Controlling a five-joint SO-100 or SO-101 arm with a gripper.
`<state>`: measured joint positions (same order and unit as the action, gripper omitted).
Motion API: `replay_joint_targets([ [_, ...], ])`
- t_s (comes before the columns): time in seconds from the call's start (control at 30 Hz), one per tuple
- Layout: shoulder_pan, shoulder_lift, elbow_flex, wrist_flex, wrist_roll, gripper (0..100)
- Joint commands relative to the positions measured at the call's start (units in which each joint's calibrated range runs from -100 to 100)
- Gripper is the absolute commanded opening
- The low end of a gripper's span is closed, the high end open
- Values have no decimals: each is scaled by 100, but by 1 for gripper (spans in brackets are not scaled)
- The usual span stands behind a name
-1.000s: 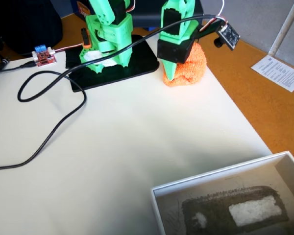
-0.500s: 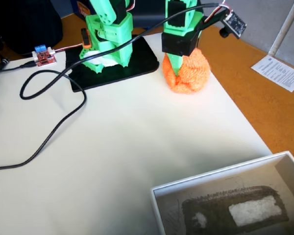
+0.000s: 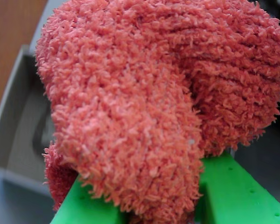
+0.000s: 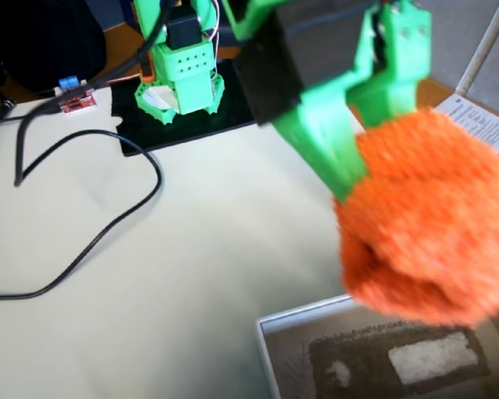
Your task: Remove orange objects from table
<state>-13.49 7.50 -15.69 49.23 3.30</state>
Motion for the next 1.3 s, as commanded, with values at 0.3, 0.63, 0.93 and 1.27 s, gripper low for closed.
replay_joint_targets([
  [0.3, 44, 1109, -1193, -387, 20, 0],
  [0.63, -333, 840, -611, -679, 59, 0],
  [0.93, 66, 874, -475, -809, 122, 0],
  [1.27, -1561, -267, 280, -947, 200, 0],
])
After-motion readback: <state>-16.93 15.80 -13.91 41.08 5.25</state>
